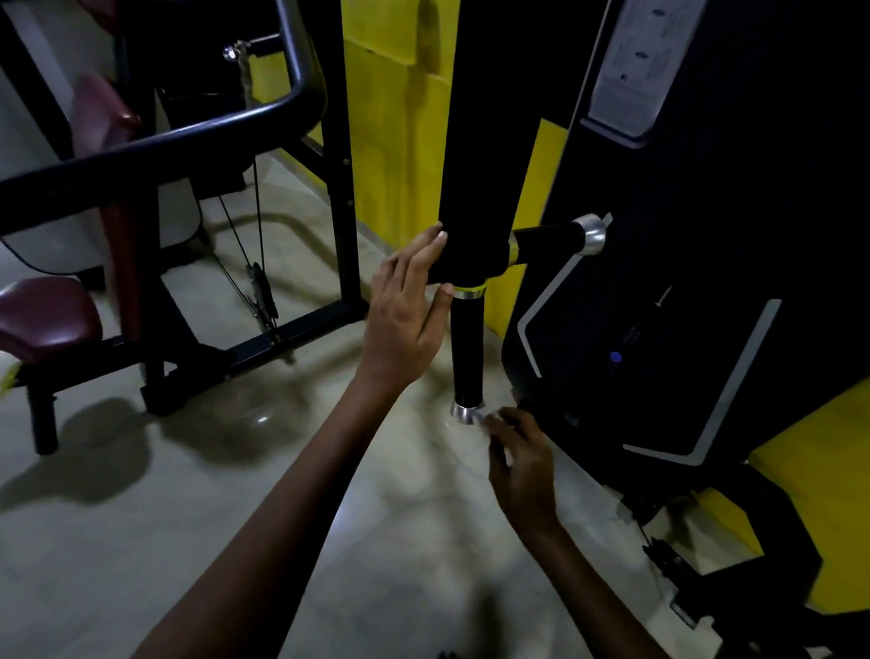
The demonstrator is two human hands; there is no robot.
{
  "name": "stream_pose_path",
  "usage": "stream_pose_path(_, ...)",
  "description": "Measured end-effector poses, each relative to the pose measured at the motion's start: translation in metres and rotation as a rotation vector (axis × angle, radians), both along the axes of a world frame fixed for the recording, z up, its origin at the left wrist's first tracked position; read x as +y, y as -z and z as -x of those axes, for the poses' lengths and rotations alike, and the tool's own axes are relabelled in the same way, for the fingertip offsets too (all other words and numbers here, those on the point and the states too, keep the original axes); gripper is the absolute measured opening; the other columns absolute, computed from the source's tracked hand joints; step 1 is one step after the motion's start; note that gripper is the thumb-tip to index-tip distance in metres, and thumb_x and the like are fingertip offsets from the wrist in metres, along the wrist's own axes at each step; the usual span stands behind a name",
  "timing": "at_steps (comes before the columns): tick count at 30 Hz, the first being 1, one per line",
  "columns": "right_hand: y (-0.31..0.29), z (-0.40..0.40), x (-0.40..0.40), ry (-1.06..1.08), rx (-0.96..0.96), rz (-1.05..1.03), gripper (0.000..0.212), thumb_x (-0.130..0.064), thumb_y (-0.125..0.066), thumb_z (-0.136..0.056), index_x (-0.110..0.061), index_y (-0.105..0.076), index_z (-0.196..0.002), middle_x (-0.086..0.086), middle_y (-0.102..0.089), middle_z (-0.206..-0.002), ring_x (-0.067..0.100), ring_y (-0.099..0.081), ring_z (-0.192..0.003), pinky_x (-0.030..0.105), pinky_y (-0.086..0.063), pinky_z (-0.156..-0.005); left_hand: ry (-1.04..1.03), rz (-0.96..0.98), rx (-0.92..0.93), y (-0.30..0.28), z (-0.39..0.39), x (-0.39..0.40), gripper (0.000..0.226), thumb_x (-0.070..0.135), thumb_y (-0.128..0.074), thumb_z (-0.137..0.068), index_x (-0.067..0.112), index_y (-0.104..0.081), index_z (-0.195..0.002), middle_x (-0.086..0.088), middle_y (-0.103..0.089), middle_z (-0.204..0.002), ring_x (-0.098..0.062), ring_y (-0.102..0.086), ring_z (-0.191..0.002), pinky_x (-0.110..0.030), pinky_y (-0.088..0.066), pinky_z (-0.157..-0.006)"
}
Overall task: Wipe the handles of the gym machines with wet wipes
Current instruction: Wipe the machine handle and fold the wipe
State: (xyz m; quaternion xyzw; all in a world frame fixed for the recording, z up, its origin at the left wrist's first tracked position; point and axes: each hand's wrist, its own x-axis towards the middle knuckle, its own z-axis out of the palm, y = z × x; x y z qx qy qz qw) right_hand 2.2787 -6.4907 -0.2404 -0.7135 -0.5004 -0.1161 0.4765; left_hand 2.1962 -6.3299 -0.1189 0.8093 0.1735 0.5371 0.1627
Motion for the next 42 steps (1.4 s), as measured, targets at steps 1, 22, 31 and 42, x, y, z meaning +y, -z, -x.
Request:
stream_pose_path(1,-0.001,0.001,0.001,0.055,0.125,-0.083,0.023,0.002,-0.059,-0.084,-0.004,-0.068,-0.104,0.010,-0.061,-0.100,0.003,-0.055,-0.096,0.006,-0.040,-0.086,0.001,-0.004,-0.003,0.000,0.000,0.000,0.044,0.016,-0.047,-0.093,0.011,-0.036,-0.135,-0.012,-0.043,-0.142,-0.010,-0.035,-0.127,-0.015,-0.022,-0.108)
stream_pose_path(22,-0.030,0.011,0.048,-0.314,2.333,-0.359,0.053,-0.034,-0.030,-0.097,0.009,-0.061,-0.091,0.021,-0.063,-0.082,0.031,-0.062,-0.064,0.029,-0.052,-0.068,-0.001,-0.037,-0.004,0.001,0.000,0.002,0.043,0.016,-0.047,-0.093,0.013,-0.036,-0.135,-0.011,-0.042,-0.141,-0.017,-0.039,-0.126,-0.018,-0.026,-0.107)
stream_pose_path(31,-0.043,0.000,0.013,-0.109,2.121,-0.095,0.023,-0.008,-0.034,-0.090,-0.002,-0.050,-0.074,0.012,-0.054,-0.053,0.020,-0.049,-0.043,0.026,-0.041,-0.048,0.009,-0.055,-0.021,0.002,-0.002,0.004,0.043,0.012,-0.048,-0.093,0.009,-0.038,-0.134,-0.013,-0.044,-0.139,-0.019,-0.041,-0.124,-0.021,-0.029,-0.107)
stream_pose_path(42,-0.028,0.019,0.024,-0.067,0.856,0.053,0.037,-0.001,-0.046,-0.094,-0.008,-0.053,-0.129,0.010,-0.058,-0.125,0.016,-0.052,-0.114,0.025,-0.040,-0.098,0.025,-0.057,-0.063,0.004,-0.005,0.004,0.042,0.011,-0.048,-0.092,0.009,-0.038,-0.132,-0.006,-0.040,-0.139,-0.017,-0.041,-0.124,-0.027,-0.032,-0.106)
